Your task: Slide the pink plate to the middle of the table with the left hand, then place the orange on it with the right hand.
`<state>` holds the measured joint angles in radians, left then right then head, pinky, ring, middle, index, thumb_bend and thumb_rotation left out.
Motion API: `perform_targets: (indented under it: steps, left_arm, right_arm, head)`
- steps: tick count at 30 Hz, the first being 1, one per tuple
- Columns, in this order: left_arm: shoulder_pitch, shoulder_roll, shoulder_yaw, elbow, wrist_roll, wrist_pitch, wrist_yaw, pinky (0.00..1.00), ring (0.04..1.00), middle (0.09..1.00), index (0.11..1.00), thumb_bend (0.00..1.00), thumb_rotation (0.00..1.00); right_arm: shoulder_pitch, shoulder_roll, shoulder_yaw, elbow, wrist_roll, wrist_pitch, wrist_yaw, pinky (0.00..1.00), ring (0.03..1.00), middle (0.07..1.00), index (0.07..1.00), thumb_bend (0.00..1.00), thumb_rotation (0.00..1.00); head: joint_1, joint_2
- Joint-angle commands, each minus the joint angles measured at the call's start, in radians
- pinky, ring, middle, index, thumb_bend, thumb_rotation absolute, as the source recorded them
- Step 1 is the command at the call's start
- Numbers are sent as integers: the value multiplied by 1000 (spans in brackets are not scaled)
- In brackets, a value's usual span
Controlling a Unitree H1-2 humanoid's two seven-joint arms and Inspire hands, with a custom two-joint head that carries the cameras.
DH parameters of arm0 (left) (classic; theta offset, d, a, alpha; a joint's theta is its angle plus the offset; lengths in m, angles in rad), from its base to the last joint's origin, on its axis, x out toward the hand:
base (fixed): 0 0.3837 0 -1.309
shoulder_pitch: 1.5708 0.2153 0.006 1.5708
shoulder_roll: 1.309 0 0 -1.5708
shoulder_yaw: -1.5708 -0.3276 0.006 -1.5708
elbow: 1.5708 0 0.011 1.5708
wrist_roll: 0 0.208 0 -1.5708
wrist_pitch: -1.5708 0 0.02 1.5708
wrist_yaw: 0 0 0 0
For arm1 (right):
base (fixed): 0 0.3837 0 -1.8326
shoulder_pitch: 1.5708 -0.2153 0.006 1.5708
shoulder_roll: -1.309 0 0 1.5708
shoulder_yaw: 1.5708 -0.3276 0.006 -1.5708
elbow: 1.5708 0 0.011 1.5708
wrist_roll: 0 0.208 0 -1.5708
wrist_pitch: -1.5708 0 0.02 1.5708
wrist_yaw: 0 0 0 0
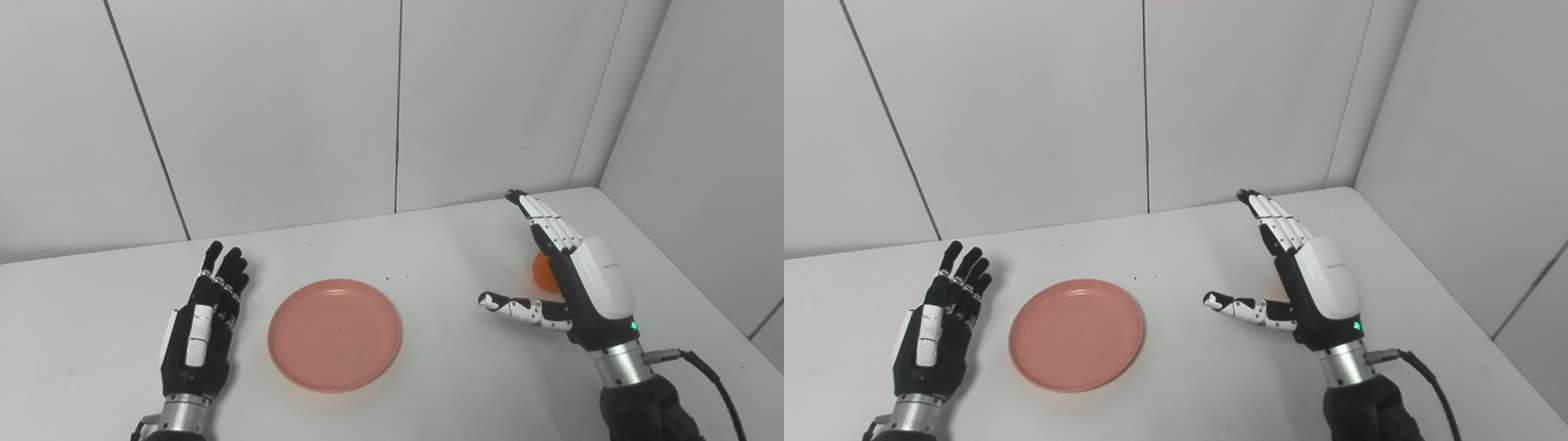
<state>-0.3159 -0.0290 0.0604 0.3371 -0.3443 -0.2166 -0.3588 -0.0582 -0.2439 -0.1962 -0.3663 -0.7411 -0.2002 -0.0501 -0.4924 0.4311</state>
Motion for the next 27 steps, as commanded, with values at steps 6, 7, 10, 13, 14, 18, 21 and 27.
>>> perform_targets:
  steps: [6, 7, 10, 13, 14, 18, 21, 27]
  left_arm:
    - [114, -21, -9, 87, -22, 45, -17, 1000, 975, 954, 984, 725, 747]
    - [115, -19, -10, 85, -22, 50, -18, 1000, 977, 956, 986, 721, 750]
    - [122, -16, -12, 66, -21, 69, -21, 1000, 980, 963, 993, 702, 764]
    - [129, -15, -14, 48, -23, 83, -27, 1000, 988, 969, 1000, 688, 775]
    - [131, -15, -14, 43, -23, 86, -27, 1000, 988, 968, 1000, 684, 777]
    - [135, -15, -13, 32, -22, 93, -24, 1000, 986, 966, 994, 689, 766]
    - [138, -15, -12, 21, -26, 102, -23, 1000, 986, 966, 992, 694, 761]
    - [132, -9, -14, 33, -18, 87, -26, 1000, 983, 956, 988, 727, 751]
  right_arm:
    - [-79, -78, -12, -45, -81, 79, 14, 786, 876, 887, 891, 755, 870]
    - [-87, -89, -12, -44, -92, 83, 18, 791, 876, 883, 887, 751, 871]
    - [-110, -120, -14, -46, -112, 104, 43, 808, 877, 877, 877, 755, 853]
    - [-131, -163, -17, -34, -137, 119, 55, 807, 866, 864, 862, 762, 845]
    - [-137, -174, -18, -25, -142, 119, 52, 806, 862, 858, 857, 766, 844]
    - [-153, -218, -19, 20, -150, 126, 49, 810, 861, 842, 839, 776, 840]
    - [-161, -247, -12, 53, -180, 145, 64, 817, 860, 842, 834, 776, 840]
    - [-177, -287, 27, 143, -237, 147, 48, 836, 835, 830, 814, 813, 836]
  head:
    - [-17, 0]
    - [-18, 2]
    - [-16, 8]
    - [-14, 12]
    - [-13, 14]
    - [-10, 25]
    - [-3, 30]
    - [-12, 23]
